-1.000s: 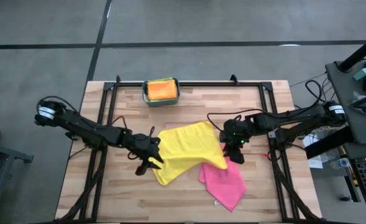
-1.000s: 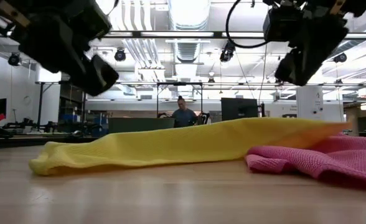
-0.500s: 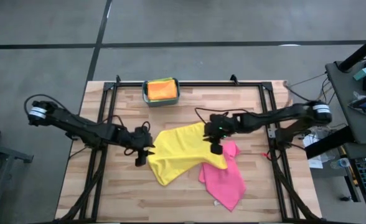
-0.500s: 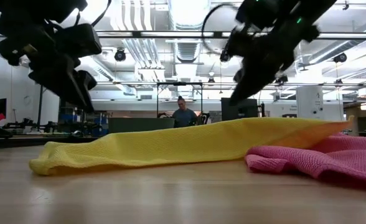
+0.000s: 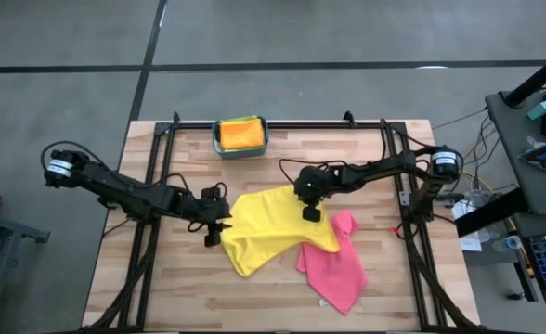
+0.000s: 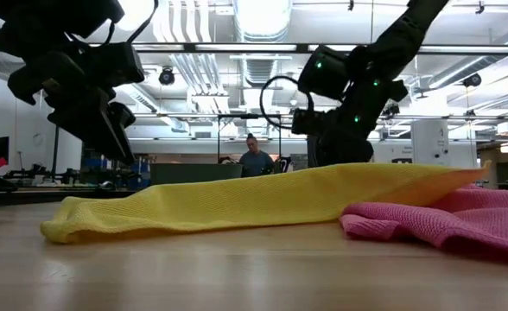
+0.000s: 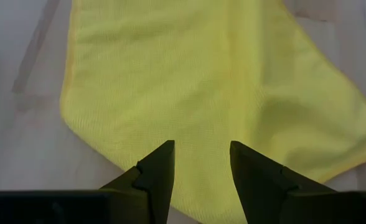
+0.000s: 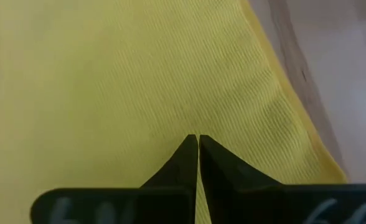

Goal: Fold microfiber towels
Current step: Fold the yellow towel

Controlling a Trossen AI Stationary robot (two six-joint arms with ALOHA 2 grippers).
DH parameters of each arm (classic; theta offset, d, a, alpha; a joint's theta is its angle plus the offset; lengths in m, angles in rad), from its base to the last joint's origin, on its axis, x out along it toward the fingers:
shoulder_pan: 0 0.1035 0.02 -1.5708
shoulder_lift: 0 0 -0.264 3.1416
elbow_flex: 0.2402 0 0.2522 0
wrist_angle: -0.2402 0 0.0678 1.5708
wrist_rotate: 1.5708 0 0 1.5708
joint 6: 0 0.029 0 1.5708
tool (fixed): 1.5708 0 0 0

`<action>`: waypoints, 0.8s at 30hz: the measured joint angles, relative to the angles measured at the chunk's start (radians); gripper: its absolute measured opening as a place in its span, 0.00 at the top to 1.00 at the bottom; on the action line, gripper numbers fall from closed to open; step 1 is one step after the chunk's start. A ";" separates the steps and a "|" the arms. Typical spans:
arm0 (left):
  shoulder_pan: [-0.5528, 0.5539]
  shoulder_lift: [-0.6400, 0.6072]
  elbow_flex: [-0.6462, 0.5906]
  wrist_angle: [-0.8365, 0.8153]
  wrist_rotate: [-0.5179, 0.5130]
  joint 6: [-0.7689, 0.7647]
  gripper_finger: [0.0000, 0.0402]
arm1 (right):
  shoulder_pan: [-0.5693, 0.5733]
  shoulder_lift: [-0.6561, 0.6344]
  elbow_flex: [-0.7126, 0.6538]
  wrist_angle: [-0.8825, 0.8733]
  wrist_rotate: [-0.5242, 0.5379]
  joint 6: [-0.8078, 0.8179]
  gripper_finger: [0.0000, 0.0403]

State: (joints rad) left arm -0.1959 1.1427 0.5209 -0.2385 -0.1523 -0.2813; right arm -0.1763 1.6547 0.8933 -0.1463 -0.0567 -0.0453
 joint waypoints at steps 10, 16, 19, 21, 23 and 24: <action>0.013 0.020 -0.004 -0.002 -0.077 -0.112 0.65 | -0.008 -0.022 0.004 -0.259 0.149 -0.010 0.98; 0.027 0.100 -0.005 0.005 -0.177 -0.211 0.65 | -0.008 -0.053 0.000 -0.263 0.166 -0.007 0.98; 0.047 0.153 -0.006 0.051 -0.227 -0.216 0.65 | -0.008 -0.083 -0.001 -0.232 0.166 -0.007 0.98; 0.071 0.182 -0.006 0.084 -0.255 -0.214 0.65 | -0.008 -0.099 0.000 -0.204 0.166 -0.006 0.98; 0.093 0.204 -0.004 0.115 -0.276 -0.204 0.65 | -0.007 -0.108 0.000 -0.182 0.166 -0.006 0.98; 0.104 0.210 -0.003 0.129 -0.278 -0.190 0.65 | -0.005 -0.111 0.000 -0.170 0.166 -0.004 0.98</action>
State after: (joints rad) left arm -0.0918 1.3523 0.5182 -0.1097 -0.4305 -0.4714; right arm -0.1816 1.5432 0.8928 -0.3161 0.1089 -0.0489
